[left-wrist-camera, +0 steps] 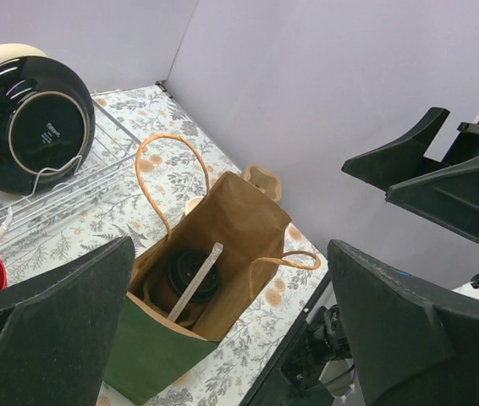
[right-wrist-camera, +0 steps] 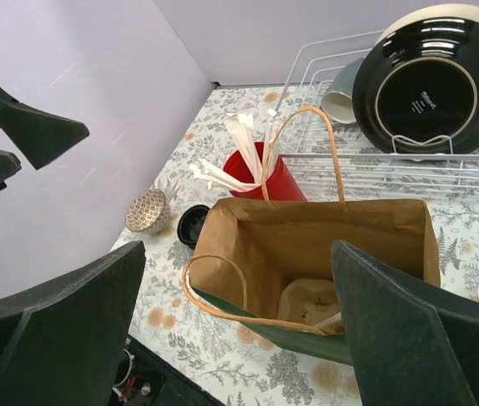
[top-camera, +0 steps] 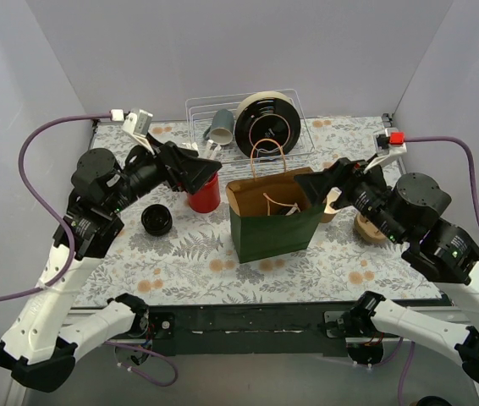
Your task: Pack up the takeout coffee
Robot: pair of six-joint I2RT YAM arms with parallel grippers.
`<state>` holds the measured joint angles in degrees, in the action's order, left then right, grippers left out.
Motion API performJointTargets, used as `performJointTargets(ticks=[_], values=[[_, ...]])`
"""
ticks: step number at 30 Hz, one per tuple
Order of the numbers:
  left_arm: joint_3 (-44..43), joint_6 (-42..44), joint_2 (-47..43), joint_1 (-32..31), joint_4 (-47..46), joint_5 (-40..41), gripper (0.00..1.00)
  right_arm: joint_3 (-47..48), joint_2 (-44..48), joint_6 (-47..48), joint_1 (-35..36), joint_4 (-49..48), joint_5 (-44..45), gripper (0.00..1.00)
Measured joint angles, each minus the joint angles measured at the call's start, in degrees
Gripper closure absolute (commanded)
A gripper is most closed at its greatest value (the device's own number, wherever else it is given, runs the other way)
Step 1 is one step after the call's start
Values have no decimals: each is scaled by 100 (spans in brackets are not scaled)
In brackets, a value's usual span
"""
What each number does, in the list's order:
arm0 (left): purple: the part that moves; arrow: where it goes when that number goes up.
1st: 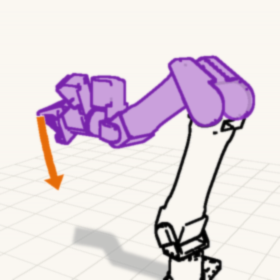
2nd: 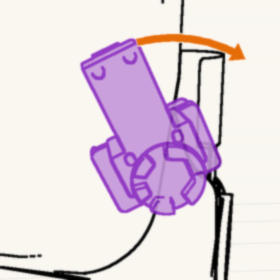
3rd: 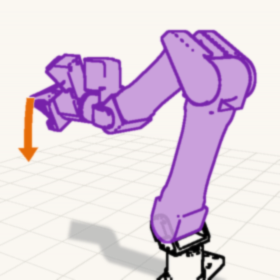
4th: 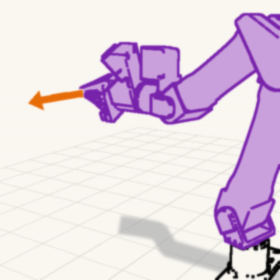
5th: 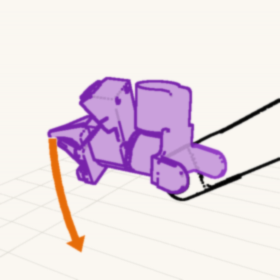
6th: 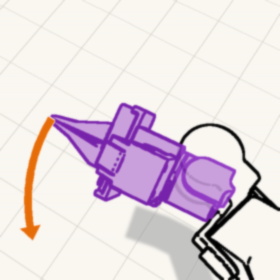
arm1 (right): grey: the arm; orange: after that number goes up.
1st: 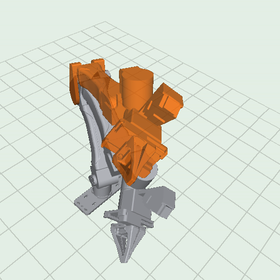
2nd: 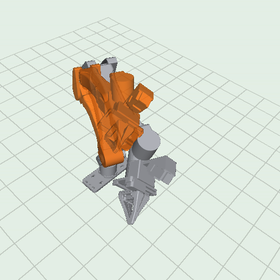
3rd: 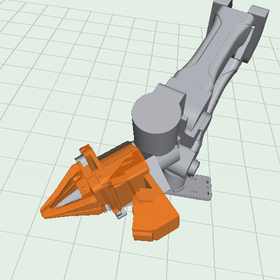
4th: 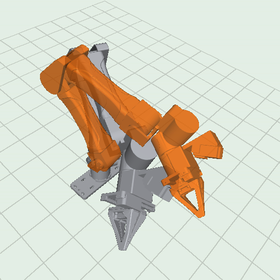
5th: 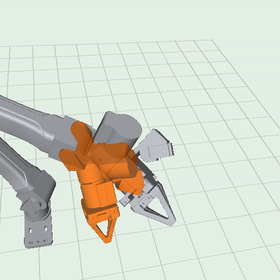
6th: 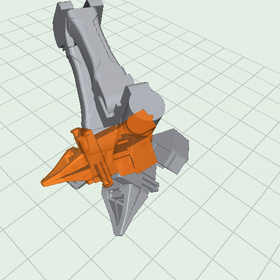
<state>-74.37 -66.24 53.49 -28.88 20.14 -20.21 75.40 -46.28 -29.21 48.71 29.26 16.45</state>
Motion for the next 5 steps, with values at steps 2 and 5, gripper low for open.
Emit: performJointTargets(ticks=[2, 5], values=[[0, -2, -22, 0, 0, 13, 2, -22, 22, 0, 0, -66, 0, 2], [7, -11, -46, 0, -2, 24, 2, -26, 22, 7, 0, -109, -4, 2]])
